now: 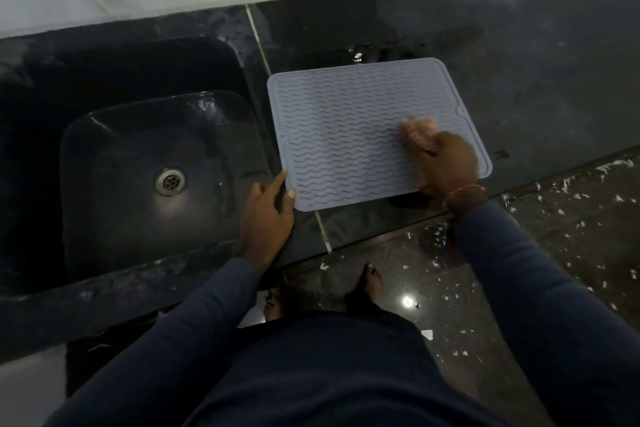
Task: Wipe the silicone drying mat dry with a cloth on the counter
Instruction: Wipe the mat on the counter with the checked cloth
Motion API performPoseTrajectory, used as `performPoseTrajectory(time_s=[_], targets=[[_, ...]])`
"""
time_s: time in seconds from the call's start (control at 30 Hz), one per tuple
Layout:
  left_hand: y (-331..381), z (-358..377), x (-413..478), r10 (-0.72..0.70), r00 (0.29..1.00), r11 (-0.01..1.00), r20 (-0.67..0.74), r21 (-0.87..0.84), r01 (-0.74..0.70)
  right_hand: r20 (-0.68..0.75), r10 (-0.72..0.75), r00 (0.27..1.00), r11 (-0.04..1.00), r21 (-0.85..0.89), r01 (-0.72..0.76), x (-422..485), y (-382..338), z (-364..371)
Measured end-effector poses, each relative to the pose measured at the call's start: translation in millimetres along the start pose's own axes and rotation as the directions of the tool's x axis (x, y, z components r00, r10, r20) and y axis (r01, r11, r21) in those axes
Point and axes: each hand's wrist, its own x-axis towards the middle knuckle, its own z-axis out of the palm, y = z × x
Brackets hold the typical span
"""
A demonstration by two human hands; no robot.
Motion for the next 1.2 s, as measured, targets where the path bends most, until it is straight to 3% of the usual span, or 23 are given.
performPoseTrajectory(time_s=[0.07, 0.1, 0.23, 0.33, 0.4, 0.5, 0.57, 0.67, 0.73, 0.9, 1.0, 1.1, 1.2], targets=[[1.4, 0.0, -1.4, -0.009, 1.000, 1.000, -0.011, 0.000, 0.009, -0.033, 0.108, 0.994, 0.983, -0.146, -0.112, 9.7, 19.4, 2.3], [2.3, 0.3, -2.1, -0.012, 1.000, 1.000, -0.012, 0.005, 0.013, -0.018, 0.086, 0.996, 0.985, -0.151, -0.088, 6.7, 15.4, 13.0], [5.0, 0.7, -2.7, 0.003, 1.000, 0.998, -0.016, 0.064, -0.002, 0.070, -0.145, 0.987, 0.984, -0.091, 0.151, -37.7, -47.3, 79.2], [6.0, 0.2, -3.5, 0.033, 0.999, 0.993, -0.007, 0.112, -0.032, 0.226, -0.331, 0.916, 0.938, -0.027, 0.346, -65.7, -88.3, 104.2], [4.5, -0.2, -3.4, 0.047, 0.999, 0.992, -0.014, 0.118, -0.045, 0.312, -0.419, 0.853, 0.908, 0.116, 0.404, -62.6, -96.1, 96.6], [4.6, 0.6, -4.0, -0.001, 1.000, 0.995, -0.016, 0.101, 0.003, 0.299, -0.309, 0.903, 0.944, 0.209, 0.254, -27.9, -75.5, 64.0], [5.5, 0.7, -4.5, -0.016, 1.000, 0.996, -0.027, 0.088, 0.018, 0.158, -0.122, 0.980, 0.985, 0.143, 0.099, 8.2, -41.7, 39.4], [5.6, 1.5, -4.0, -0.028, 0.998, 0.997, -0.050, 0.075, 0.031, 0.053, 0.110, 0.993, 0.994, -0.034, -0.108, 37.2, -1.5, 24.0], [6.1, 2.1, -4.1, -0.019, 0.998, 0.998, -0.062, 0.064, 0.023, 0.063, 0.064, 0.996, 0.996, -0.060, -0.060, 23.3, -18.4, 42.8], [3.8, 3.5, -3.4, 0.016, 0.997, 0.997, -0.074, 0.076, -0.010, 0.215, -0.293, 0.932, 0.956, 0.072, 0.284, -48.6, -120.0, 101.1], [2.5, 3.8, -3.2, 0.034, 0.996, 0.995, -0.080, 0.091, -0.027, 0.277, -0.358, 0.892, 0.931, 0.175, 0.319, -42.8, -128.0, 105.2], [3.9, 2.6, -4.2, 0.028, 0.996, 0.997, -0.081, 0.076, -0.022, 0.269, -0.271, 0.924, 0.956, 0.190, 0.225, -2.4, -96.2, 84.0], [4.4, 1.8, -3.4, 0.011, 0.997, 0.999, -0.081, 0.052, -0.007, 0.091, -0.019, 0.996, 0.996, 0.086, 0.011, 44.5, -48.7, 55.2]])
